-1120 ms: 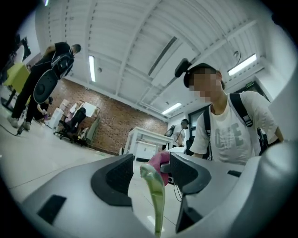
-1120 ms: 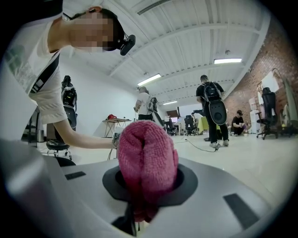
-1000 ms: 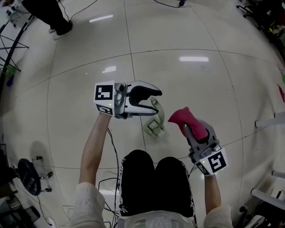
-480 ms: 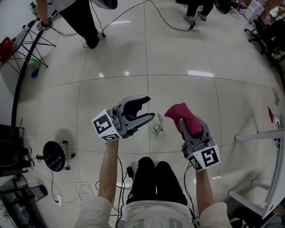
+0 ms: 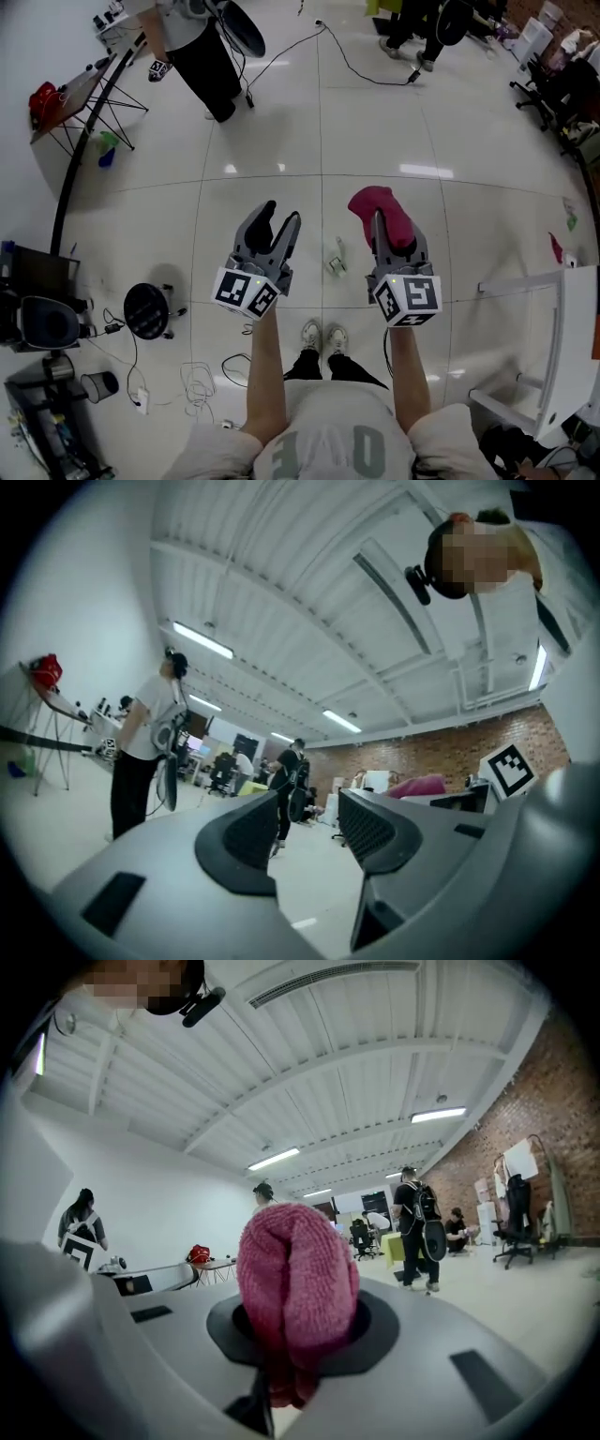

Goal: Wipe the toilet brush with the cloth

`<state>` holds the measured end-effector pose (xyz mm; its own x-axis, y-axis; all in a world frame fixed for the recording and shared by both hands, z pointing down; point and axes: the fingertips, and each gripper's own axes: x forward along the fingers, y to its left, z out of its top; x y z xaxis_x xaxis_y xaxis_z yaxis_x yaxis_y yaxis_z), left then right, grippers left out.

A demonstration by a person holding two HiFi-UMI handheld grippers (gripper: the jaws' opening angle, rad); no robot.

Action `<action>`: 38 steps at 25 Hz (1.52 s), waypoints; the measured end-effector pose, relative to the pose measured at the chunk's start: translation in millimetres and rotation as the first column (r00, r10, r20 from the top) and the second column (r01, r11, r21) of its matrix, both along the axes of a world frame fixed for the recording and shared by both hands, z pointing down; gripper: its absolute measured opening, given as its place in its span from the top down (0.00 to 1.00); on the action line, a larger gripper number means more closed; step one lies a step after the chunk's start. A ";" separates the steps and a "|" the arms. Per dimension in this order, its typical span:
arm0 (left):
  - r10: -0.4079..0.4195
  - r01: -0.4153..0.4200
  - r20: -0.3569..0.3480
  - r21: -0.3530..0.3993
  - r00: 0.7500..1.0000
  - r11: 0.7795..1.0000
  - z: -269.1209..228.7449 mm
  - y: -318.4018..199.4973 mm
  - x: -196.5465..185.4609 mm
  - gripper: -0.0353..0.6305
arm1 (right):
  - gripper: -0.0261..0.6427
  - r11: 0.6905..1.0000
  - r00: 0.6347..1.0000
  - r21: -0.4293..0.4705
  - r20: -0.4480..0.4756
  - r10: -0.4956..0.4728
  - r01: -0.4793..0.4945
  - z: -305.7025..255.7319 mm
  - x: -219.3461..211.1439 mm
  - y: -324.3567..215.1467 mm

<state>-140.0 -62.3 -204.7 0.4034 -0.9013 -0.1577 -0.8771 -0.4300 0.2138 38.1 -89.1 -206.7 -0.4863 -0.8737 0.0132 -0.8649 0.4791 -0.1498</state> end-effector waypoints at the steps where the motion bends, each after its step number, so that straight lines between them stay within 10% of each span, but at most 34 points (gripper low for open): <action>1: -0.031 0.031 0.018 0.001 0.999 1.000 0.3 5.1 -2.8 0.67 | 0.86 1.000 1.000 0.001 0.001 0.011 -0.011 -1.4 -1.4 5.2; 5: -0.119 0.117 0.105 0.029 0.987 0.993 -2.0 24.4 -9.0 0.94 | 0.86 0.999 0.999 -0.020 0.020 0.043 -0.043 2.8 -5.3 26.9; 38: -0.203 0.189 0.158 0.100 0.966 0.977 -36.9 70.3 -11.4 0.94 | 0.86 0.999 0.998 0.008 -0.024 0.053 -0.053 -7.9 -7.4 80.7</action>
